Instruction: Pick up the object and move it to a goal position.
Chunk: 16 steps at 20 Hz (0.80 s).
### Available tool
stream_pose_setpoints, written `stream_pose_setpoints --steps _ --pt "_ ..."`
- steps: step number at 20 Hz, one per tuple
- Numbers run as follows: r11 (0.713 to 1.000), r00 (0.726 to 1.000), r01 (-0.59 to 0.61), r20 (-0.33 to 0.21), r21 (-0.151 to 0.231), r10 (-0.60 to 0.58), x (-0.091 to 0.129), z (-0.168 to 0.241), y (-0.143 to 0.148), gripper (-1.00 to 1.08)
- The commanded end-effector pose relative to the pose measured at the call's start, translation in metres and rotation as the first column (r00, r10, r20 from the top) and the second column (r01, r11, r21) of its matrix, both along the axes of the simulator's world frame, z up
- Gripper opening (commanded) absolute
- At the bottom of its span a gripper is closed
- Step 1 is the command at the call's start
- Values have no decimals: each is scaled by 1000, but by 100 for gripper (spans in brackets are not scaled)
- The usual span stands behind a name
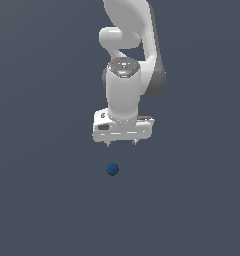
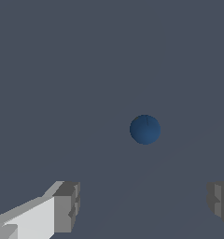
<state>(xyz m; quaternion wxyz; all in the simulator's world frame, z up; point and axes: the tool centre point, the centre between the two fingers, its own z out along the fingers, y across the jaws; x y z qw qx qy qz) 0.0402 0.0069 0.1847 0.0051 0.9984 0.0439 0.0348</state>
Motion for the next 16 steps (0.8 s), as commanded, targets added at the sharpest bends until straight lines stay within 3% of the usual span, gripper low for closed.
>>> stream_pose_setpoints --steps 1,16 --pt "1000 1000 -23 -10 -1 23 7 -13 -5 100" --pt "987 985 -158 -65 5 158 40 -95 -37 100"
